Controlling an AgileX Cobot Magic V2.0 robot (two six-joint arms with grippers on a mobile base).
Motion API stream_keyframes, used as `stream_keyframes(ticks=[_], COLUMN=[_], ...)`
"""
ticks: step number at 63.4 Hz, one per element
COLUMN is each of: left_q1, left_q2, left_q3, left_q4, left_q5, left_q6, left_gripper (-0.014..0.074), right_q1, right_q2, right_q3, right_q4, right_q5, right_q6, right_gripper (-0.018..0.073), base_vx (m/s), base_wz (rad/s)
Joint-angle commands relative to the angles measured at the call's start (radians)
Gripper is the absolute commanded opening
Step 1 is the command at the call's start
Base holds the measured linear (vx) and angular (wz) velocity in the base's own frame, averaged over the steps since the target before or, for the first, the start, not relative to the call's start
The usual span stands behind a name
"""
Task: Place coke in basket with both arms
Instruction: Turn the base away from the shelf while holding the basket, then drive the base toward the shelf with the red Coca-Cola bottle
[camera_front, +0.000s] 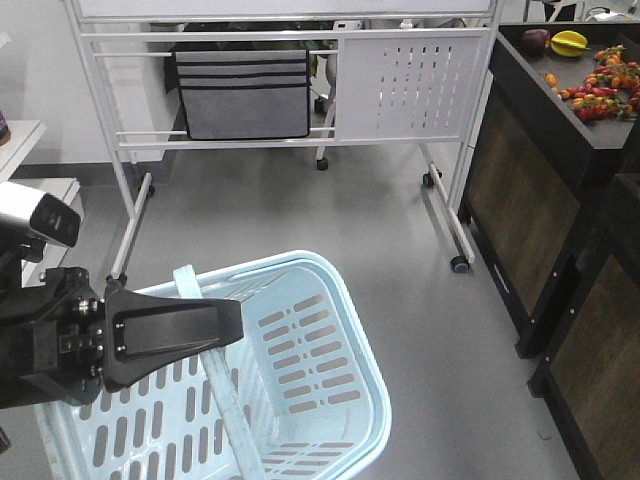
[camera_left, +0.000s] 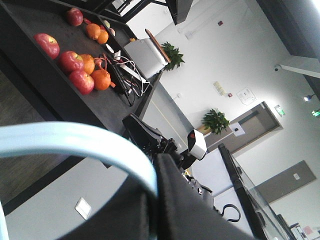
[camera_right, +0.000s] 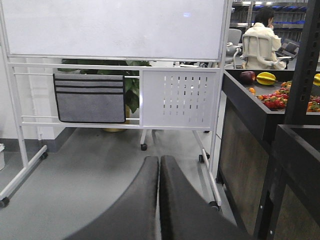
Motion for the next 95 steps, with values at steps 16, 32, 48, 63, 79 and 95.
stream_keyframes(ticks=[16,32,48,63,79,95], left_q1=[-0.007,-0.007,-0.007,-0.007,-0.007,-0.007], left_q2=[-0.021,-0.021,-0.021,-0.021,-0.021,-0.021], left_q3=[-0.024,-0.024,-0.024,-0.024,-0.024,-0.024], left_q4=[-0.087,-0.087,-0.087,-0.087,-0.087,-0.087], left_q5=[-0.176,-0.176,-0.176,-0.176,-0.176,-0.176], left_q6=[0.002,0.002,0.002,0.002,0.002,0.002], left_gripper=[-0.0006,-0.0006,-0.0006,-0.0006,-0.0006,-0.0006], right_q1=[-0.001,-0.001,-0.001,-0.001,-0.001,-0.001], right_q2=[-0.019,-0.019,-0.019,-0.019,-0.019,-0.019], right_q3=[0.011,0.011,0.011,0.011,0.011,0.011], right_q4=[-0.010,-0.010,-0.010,-0.010,-0.010,-0.010], right_q5=[-0.070,-0.070,-0.070,-0.070,-0.070,-0.070], right_q6=[-0.003,-0.003,-0.003,-0.003,-0.003,-0.003], right_gripper=[-0.0005,-0.0005,-0.0005,-0.0005,-0.0005,-0.0005], base_vx=[0.21,0.23,0.24,0.24,0.25,0.26], base_wz=[-0.05,0.00,0.02,0.01,0.00,-0.02])
